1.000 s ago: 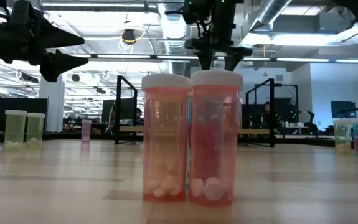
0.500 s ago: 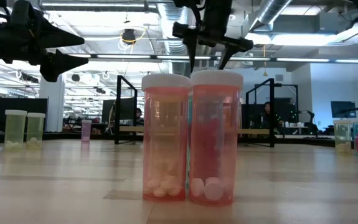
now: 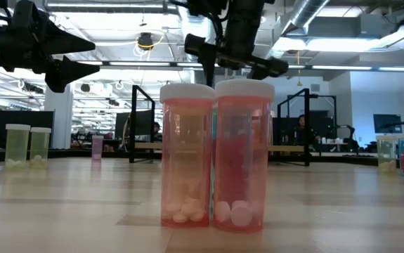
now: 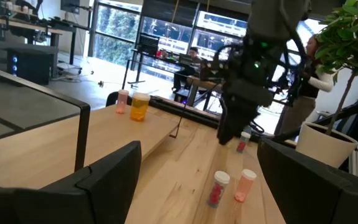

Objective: Pick and place medicine bottles onto shelf by color
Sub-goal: Put the blue pill bottle on the shelf

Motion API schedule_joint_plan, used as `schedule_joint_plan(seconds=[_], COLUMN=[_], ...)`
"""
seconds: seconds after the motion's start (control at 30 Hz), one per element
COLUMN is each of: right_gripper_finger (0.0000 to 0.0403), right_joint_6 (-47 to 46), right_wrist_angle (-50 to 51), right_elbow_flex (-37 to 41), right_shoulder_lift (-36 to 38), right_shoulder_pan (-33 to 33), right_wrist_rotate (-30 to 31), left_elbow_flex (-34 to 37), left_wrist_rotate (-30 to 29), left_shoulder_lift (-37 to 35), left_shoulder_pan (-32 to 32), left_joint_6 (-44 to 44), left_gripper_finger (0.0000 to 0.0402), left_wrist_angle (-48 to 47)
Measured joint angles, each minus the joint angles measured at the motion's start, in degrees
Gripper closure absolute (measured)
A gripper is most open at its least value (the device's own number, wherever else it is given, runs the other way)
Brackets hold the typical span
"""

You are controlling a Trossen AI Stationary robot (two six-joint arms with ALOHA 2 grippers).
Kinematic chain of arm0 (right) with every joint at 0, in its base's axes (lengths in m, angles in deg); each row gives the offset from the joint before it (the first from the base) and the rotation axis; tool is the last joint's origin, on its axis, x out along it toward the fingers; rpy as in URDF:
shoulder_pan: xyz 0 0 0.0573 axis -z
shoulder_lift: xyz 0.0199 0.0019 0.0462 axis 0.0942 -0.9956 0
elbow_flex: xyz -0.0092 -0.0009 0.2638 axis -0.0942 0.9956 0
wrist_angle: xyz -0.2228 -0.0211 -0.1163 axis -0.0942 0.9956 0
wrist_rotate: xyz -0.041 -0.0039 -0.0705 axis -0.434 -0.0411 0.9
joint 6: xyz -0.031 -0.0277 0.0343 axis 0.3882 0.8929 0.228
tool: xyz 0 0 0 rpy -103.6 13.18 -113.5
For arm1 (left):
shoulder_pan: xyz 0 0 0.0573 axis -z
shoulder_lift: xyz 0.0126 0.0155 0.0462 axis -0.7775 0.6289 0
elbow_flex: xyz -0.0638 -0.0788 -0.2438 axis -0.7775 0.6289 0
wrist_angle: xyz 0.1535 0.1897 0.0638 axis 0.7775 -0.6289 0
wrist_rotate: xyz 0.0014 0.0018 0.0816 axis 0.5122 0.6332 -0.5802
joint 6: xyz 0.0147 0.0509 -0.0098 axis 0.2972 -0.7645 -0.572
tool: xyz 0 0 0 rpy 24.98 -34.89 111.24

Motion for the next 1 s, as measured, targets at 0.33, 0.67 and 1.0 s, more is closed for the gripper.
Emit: schedule_joint_plan(seconds=[0.33, 0.67, 1.0], right_gripper_finger=[0.0097, 0.0097, 0.0125], right_joint_6=[3.3, 6.2, 7.8], right_wrist_angle=[-0.4, 2.0, 2.3], right_elbow_flex=[-1.2, -5.2, -5.2], right_shoulder_lift=[-8.6, -12.1, -12.1], right_shoulder_pan=[-0.1, 0.0, 0.1], right_wrist_rotate=[-8.7, -10.4, -9.6], left_elbow_flex=[0.0, 0.0, 0.0], left_wrist_rotate=[0.0, 0.1, 0.1], left_shoulder_lift=[0.0, 0.3, 0.3], left_shoulder_pan=[0.0, 0.0, 0.0], left_joint_6=[0.0, 0.0, 0.0], left_gripper_finger=[0.009, 0.009, 0.009], left_wrist_angle=[0.0, 0.0, 0.0])
